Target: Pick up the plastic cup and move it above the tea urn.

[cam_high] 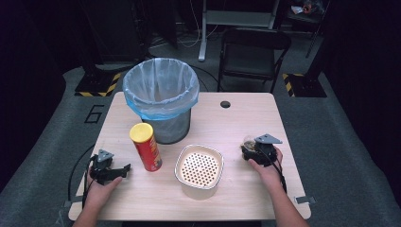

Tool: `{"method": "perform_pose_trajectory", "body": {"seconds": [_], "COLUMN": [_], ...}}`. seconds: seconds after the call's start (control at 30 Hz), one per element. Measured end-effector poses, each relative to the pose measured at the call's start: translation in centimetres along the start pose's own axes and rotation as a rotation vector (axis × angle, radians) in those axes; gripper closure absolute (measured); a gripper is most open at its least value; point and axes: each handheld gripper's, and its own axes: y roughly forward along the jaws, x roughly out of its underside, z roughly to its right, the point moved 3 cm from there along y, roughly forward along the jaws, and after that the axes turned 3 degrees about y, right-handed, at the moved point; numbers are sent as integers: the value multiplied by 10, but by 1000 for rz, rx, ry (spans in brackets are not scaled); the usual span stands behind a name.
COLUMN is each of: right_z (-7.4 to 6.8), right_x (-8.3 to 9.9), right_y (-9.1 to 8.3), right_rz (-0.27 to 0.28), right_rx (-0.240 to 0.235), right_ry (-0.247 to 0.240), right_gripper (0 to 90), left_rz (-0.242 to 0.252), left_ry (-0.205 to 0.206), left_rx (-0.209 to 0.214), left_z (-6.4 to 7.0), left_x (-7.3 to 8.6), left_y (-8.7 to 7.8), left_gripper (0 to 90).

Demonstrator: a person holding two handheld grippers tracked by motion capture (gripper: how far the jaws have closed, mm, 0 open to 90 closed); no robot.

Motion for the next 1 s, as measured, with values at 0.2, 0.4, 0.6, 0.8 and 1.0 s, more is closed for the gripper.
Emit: {"method": "perform_pose_trajectory", "body": {"seconds": [0.2, 0.4, 0.6, 0.8, 1.0], "right_z": [0, -2, -4, -4, -5], "right_x": [0, 0, 0, 0, 0], "right_y": [-1, -2, -2, -3, -5], "right_rz": [3, 0, -5, 1, -2], "right_rx": [-11, -25, -29, -35, -37], "right_ry": [-17, -37, -33, -52, -63], "right_gripper": [347, 339, 316, 302, 308], "left_rz": [3, 0, 0, 1, 6], "left_ry": [-1, 0, 0, -1, -1], "left_rx": [0, 0, 0, 0, 0], "left_z": [0, 0, 0, 0, 0], "left_x": [0, 0, 0, 0, 0], "left_y": [0, 0, 0, 0, 0], "left_gripper": [121, 121, 121, 121, 121]}}
